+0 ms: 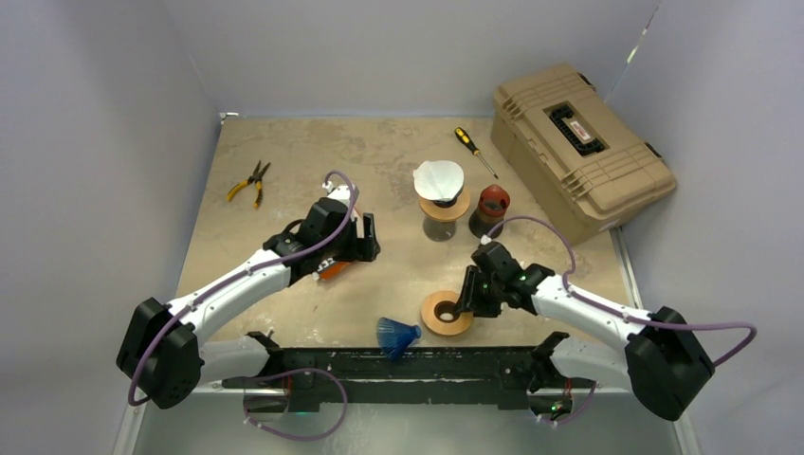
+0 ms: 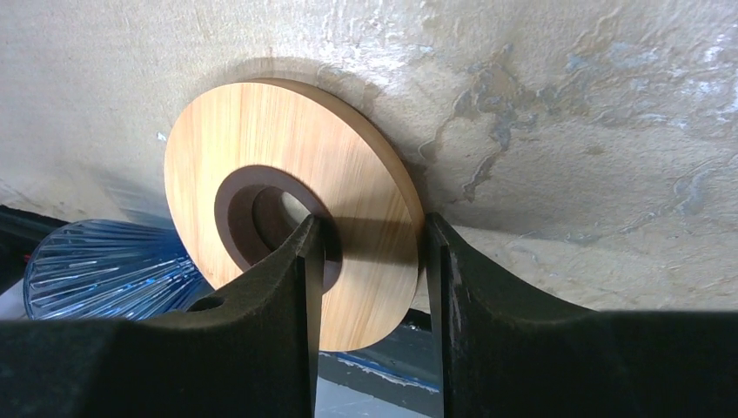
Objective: Place the coffee filter in the dripper
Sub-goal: Pick up the dripper holder from the center of the board, then place the dripper holder onto the coffee server.
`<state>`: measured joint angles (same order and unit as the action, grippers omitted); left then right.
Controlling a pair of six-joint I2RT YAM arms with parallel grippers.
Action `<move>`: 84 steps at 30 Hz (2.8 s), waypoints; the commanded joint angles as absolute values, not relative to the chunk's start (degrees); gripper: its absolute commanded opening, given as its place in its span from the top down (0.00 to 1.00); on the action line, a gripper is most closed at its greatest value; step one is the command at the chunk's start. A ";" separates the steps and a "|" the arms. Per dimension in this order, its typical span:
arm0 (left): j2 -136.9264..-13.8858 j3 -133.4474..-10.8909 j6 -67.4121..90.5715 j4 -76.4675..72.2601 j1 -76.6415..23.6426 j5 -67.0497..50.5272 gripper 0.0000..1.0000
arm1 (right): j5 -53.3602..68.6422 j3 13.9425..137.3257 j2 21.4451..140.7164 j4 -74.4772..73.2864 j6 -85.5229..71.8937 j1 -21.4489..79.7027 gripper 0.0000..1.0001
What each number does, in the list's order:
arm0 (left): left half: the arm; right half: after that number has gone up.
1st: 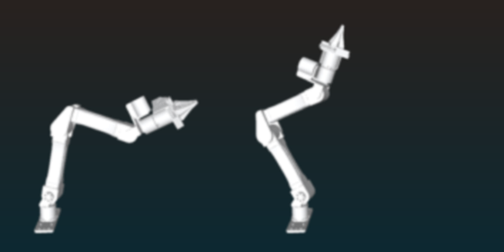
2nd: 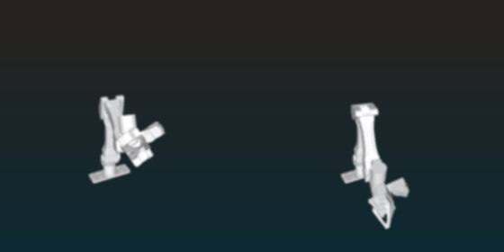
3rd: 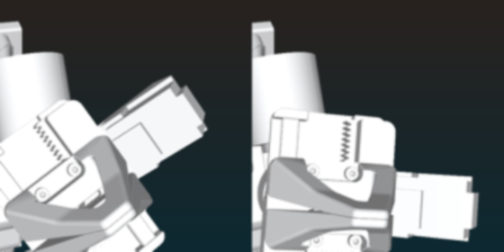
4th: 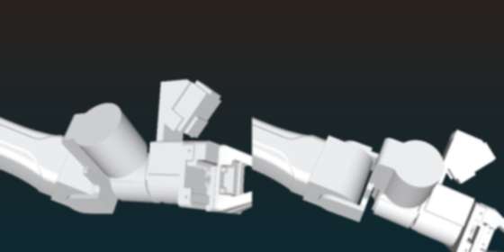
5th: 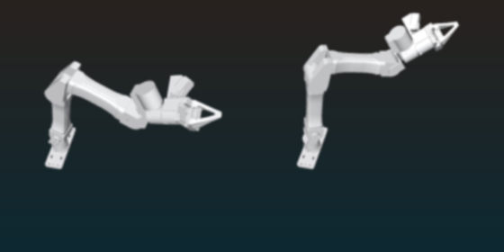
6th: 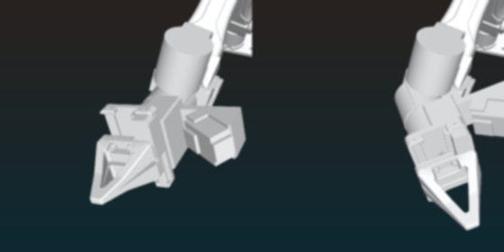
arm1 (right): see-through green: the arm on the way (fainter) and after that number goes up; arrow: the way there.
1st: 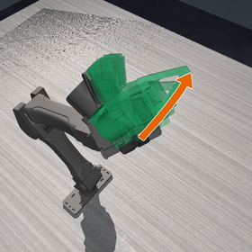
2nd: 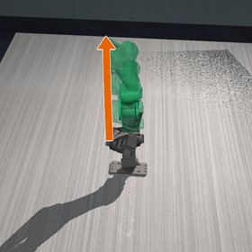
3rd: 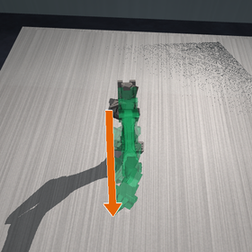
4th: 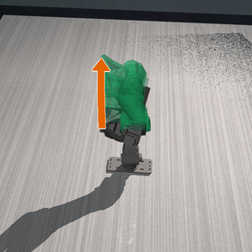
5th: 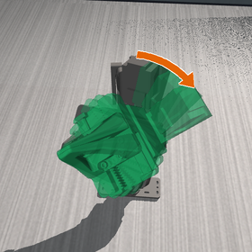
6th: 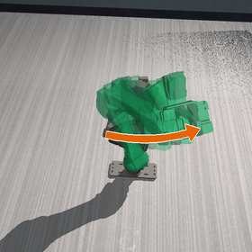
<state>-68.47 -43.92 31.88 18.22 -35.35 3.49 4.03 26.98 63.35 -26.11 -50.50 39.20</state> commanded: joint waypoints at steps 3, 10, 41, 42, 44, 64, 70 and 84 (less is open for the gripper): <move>-68.19 -44.57 31.81 16.52 -35.07 4.31 0.20 | -5.10 32.79 64.72 -26.73 -51.96 40.25 0.88; -68.88 -43.55 34.00 14.30 -34.01 0.83 0.20 | -8.00 40.21 61.79 -28.85 -52.76 40.15 1.00; -65.96 -44.29 35.49 15.39 -31.20 -2.31 0.21 | -24.26 63.28 59.72 -45.00 -45.71 25.03 1.00; -65.86 -44.57 35.46 15.72 -31.17 -2.21 0.21 | -25.38 64.35 60.42 -45.53 -45.32 24.60 1.00; -65.52 -45.01 35.47 15.90 -31.19 -2.32 0.21 | -26.71 65.98 61.86 -46.37 -44.41 23.33 1.00; -65.36 -47.02 34.01 17.99 -31.19 -0.93 0.21 | -11.90 71.71 75.04 -29.68 -38.89 10.29 1.00; -66.28 -47.18 34.14 17.71 -31.20 -1.32 0.21 | -8.14 68.57 76.55 -26.97 -39.04 8.33 1.00; -65.94 -46.99 34.52 18.63 -31.20 -0.98 0.21 | -3.62 62.80 78.46 -24.99 -38.39 7.21 1.00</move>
